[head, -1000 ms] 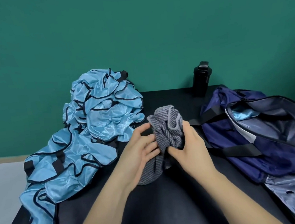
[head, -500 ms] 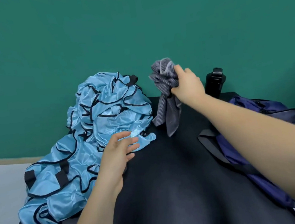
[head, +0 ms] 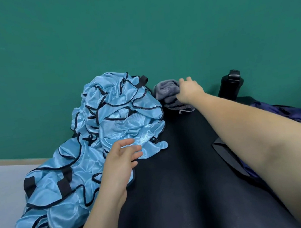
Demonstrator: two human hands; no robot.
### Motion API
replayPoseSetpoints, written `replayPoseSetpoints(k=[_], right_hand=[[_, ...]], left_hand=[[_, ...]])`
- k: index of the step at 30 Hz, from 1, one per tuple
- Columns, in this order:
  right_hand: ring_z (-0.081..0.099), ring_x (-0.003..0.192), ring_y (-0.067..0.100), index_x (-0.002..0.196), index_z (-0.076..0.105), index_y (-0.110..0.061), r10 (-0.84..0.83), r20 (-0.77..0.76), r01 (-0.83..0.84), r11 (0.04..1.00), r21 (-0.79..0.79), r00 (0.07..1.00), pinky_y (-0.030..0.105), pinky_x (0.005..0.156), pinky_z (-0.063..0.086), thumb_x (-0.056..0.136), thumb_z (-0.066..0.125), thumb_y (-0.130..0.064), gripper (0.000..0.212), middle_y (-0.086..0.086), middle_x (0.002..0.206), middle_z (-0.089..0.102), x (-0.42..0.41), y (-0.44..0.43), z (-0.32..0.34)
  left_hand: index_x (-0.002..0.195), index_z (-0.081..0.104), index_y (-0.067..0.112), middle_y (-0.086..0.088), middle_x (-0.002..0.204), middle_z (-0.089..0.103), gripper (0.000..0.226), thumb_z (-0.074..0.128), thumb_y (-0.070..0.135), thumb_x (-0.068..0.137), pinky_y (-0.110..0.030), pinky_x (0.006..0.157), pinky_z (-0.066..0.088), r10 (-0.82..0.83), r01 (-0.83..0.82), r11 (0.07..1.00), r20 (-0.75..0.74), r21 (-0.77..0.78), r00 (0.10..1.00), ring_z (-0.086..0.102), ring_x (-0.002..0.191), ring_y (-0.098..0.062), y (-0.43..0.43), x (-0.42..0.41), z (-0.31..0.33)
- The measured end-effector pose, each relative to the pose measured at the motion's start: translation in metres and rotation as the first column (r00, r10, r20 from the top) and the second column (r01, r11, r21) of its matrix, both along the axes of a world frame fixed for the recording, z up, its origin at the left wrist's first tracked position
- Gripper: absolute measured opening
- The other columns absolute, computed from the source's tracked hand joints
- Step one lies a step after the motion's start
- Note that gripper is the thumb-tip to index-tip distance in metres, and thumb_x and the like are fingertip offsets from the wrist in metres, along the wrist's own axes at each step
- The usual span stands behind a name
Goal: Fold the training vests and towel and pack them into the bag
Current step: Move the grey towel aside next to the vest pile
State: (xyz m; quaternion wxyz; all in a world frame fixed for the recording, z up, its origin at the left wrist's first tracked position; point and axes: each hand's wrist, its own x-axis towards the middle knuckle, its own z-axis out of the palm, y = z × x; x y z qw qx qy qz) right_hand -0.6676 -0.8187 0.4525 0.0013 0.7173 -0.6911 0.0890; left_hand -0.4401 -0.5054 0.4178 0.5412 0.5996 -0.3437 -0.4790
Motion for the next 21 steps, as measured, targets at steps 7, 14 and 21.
replayPoseSetpoints(k=[7,14,21], right_hand=[[0.058,0.116,0.033,0.118,0.066,-0.019,0.292,0.053,-0.291,0.956,-0.028,0.955,0.044,0.098,0.050,0.088,0.065,-0.055,0.047,0.011,0.121,0.063,0.037,0.009,-0.021],[0.060,0.095,0.025,0.126,0.060,-0.019,0.411,0.152,-0.422,0.905,0.047,0.899,0.037,0.077,0.048,0.087,0.076,-0.054,0.054,0.000,0.105,0.060,0.084,0.020,-0.046],[0.061,0.072,0.033,0.096,0.049,-0.014,0.403,0.241,-0.353,0.908,-0.225,0.883,0.043,0.062,0.051,0.099,0.051,-0.016,0.005,0.008,0.079,0.062,0.089,0.039,-0.013]], left_hand=[[0.120,0.068,0.029,0.007,0.109,0.080,0.022,0.060,0.019,0.103,-0.041,0.103,0.056,-0.001,0.000,1.000,0.003,0.016,1.000,0.075,0.103,-0.006,0.000,-0.004,0.000],[0.117,0.070,0.030,0.005,0.109,0.080,0.021,0.062,0.018,0.101,-0.036,0.098,0.056,0.007,-0.007,1.000,0.005,0.009,1.000,0.075,0.103,-0.005,-0.001,-0.005,0.001],[0.115,0.071,0.028,0.003,0.108,0.079,0.018,0.067,0.020,0.100,-0.031,0.093,0.055,-0.004,0.004,1.000,0.025,-0.021,1.000,0.075,0.097,0.000,0.001,-0.007,0.003]])
